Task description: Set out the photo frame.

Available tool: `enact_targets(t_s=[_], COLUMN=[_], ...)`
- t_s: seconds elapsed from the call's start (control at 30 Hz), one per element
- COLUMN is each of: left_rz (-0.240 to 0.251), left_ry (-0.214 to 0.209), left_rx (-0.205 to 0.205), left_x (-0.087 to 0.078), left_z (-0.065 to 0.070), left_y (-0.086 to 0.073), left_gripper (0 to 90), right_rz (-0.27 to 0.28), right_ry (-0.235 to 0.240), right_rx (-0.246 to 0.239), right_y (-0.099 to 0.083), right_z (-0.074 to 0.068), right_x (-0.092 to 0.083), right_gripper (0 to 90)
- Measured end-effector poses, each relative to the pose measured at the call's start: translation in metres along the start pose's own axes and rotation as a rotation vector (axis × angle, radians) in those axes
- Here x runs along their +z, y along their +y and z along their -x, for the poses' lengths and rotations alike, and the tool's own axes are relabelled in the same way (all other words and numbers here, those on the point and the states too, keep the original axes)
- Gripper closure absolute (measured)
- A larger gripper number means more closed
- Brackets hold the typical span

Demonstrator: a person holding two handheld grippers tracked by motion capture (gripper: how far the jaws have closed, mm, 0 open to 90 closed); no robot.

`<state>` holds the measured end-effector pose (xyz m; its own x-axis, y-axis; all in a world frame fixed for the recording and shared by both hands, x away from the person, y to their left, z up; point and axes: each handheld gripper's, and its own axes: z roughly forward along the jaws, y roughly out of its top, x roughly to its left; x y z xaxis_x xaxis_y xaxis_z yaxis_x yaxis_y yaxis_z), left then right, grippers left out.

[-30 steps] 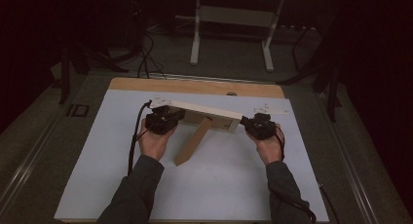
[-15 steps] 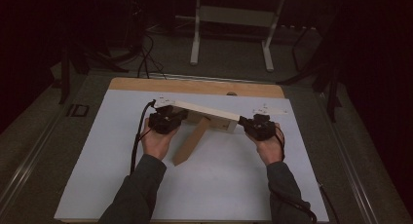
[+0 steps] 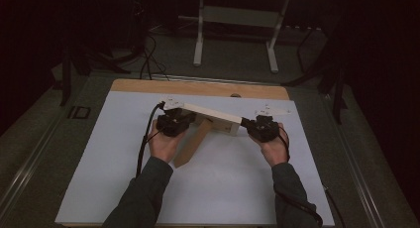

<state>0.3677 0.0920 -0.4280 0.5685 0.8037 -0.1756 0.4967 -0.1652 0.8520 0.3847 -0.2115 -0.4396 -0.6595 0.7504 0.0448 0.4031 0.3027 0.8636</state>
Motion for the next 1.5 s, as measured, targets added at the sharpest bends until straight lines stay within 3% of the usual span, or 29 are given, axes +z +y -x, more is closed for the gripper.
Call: enact_targets(t_s=[0.4, 1.0, 1.13, 1.27, 1.5], left_rz=[-0.007, -0.012, -0.02, -0.029, -0.035], left_ry=[-0.021, -0.032, -0.019, 0.0, 0.026], left_rx=[0.013, 0.014, 0.014, -0.012, -0.035], left_x=[0.006, 0.01, 0.01, 0.01, 0.011], left_z=[0.01, 0.011, 0.008, 0.0, -0.007], left_y=[0.004, 0.004, 0.003, 0.002, 0.002], left_gripper=[90.0, 90.0, 90.0, 90.0, 90.0], right_rz=[-0.002, 0.004, -0.001, -0.008, -0.03], right_ry=[0.019, 0.034, 0.029, 0.031, 0.061], right_rx=[-0.016, -0.051, -0.041, -0.036, -0.031], right_y=[-0.001, 0.007, 0.007, 0.007, 0.01], right_z=[-0.004, -0.01, -0.009, -0.007, -0.007], right_x=[-0.002, 0.002, 0.006, 0.009, 0.012], right_gripper=[89.8, 89.8, 89.8, 89.8, 89.8])
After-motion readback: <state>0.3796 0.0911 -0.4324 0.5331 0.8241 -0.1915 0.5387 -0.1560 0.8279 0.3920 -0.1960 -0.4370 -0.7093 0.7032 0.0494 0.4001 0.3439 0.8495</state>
